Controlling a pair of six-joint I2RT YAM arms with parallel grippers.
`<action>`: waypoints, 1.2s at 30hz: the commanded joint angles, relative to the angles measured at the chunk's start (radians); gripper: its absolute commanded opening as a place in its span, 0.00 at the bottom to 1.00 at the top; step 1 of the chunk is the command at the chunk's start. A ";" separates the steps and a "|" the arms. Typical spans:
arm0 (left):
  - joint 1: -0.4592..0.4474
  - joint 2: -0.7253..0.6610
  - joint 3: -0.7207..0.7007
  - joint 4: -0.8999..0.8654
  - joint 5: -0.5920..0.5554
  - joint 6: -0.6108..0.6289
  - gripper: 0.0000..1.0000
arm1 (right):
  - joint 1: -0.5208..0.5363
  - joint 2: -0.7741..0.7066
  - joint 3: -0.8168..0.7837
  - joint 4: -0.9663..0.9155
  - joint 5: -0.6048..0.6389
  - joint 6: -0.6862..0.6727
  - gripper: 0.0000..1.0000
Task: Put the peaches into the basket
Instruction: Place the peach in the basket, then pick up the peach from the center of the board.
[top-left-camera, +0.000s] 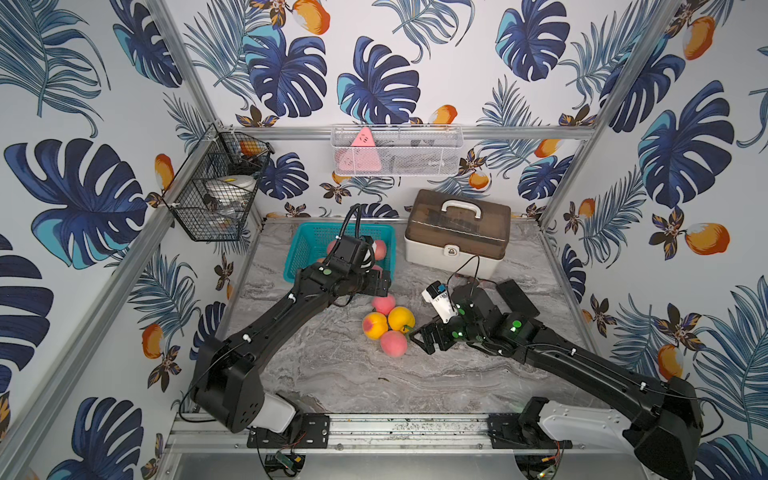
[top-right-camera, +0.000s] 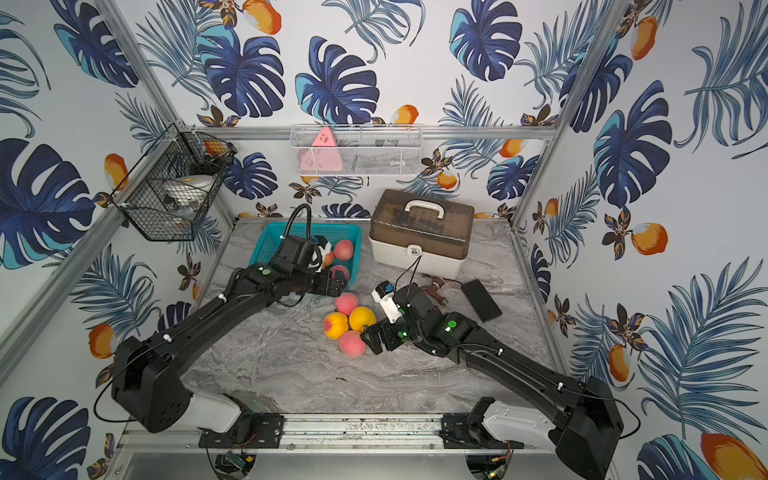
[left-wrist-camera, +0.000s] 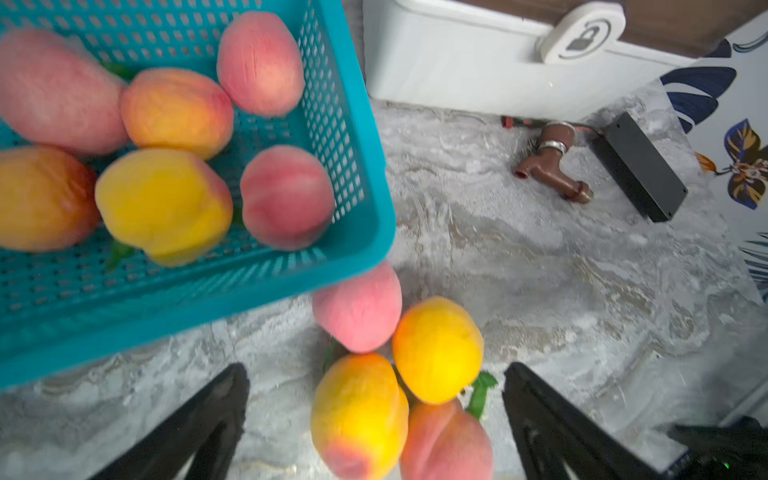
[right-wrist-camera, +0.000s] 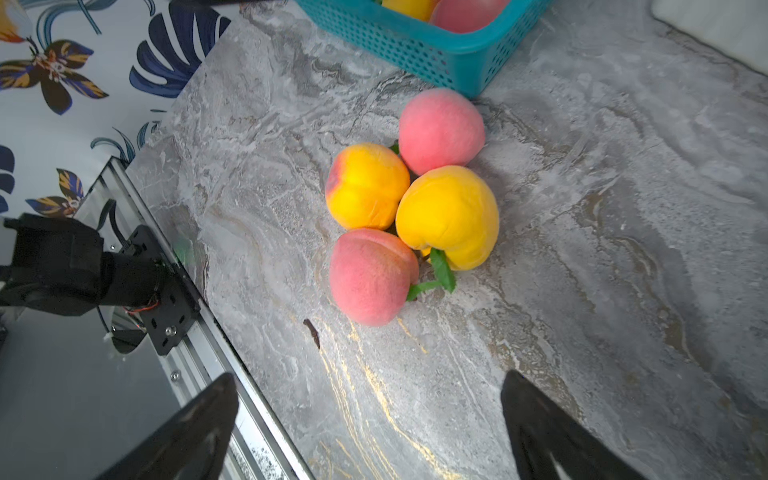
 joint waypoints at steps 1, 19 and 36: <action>-0.011 -0.107 -0.096 -0.028 0.022 -0.048 0.99 | 0.052 -0.013 -0.029 0.018 0.083 0.058 1.00; -0.130 -0.465 -0.431 -0.017 0.031 -0.244 0.99 | 0.167 0.145 -0.056 0.192 0.100 0.092 0.99; -0.131 -0.522 -0.535 0.008 0.036 -0.292 0.98 | 0.167 0.358 0.011 0.298 0.083 0.047 0.98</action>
